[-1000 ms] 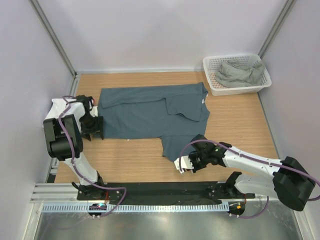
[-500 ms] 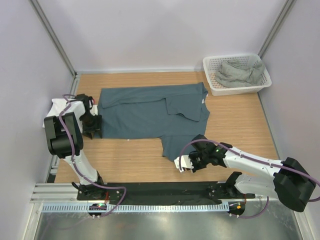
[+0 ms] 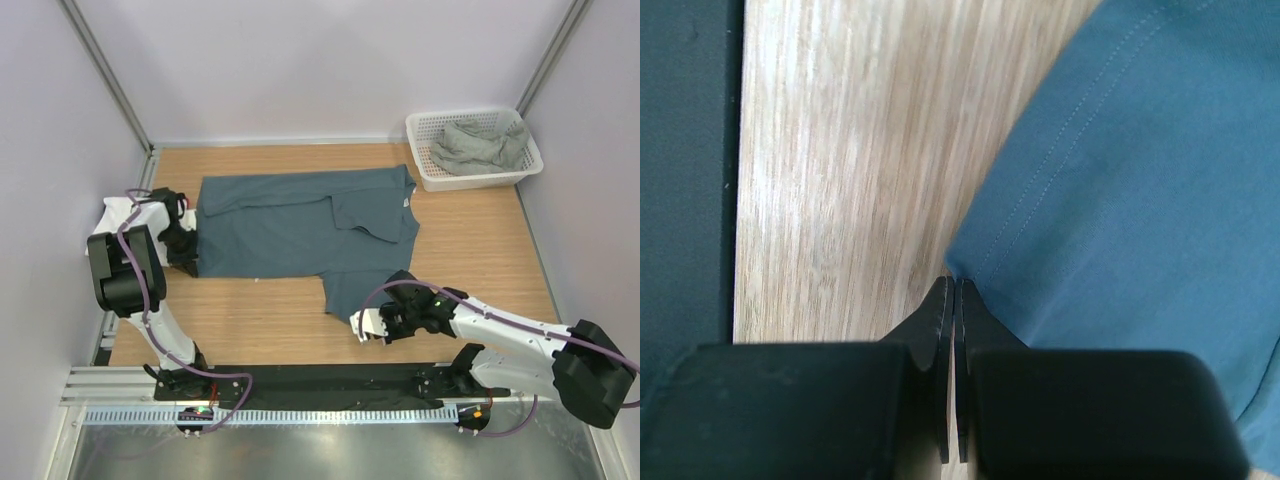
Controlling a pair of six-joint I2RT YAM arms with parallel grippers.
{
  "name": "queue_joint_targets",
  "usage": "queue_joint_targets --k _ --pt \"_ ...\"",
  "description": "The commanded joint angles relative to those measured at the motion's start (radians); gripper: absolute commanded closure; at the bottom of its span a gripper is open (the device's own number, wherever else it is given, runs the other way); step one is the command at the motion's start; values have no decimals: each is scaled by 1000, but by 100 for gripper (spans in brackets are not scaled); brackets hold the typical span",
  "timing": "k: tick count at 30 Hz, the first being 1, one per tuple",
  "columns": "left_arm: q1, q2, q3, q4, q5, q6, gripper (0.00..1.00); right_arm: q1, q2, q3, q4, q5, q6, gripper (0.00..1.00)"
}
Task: Fold and stack the t-shirts
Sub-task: Fold the tshirt
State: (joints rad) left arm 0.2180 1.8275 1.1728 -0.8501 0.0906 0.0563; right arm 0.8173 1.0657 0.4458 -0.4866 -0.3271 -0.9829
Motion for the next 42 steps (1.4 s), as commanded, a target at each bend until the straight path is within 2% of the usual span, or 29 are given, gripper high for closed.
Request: queue_joint_targets --k 1,7,12,17,21,29,33,37,42 --pt "3 -69 27 -36 46 22 100 2 -36 -15 -27 66 70 98" --pt "3 -103 62 -105 95 27 100 -12 -95 -9 -37 147 110 99" --pt "-3 -120 117 -187 118 49 100 -33 -147 59 -69 210 118 98" --pt "-6 -109 175 -220 129 63 100 -125 -87 149 15 241 133 98" --pt "-6 -96 229 -233 138 68 100 -251 25 336 140 212 159 99" --pt "-6 -28 350 -236 173 47 100 -401 344 798 201 151 164 98" --pt "-6 56 458 -244 201 19 100 -460 473 959 232 137 185 98" --pt "-15 185 635 -262 244 -29 100 -494 608 1088 269 131 194 98" --pt "-60 311 815 -263 202 -18 100 -503 811 1300 273 125 191 99"
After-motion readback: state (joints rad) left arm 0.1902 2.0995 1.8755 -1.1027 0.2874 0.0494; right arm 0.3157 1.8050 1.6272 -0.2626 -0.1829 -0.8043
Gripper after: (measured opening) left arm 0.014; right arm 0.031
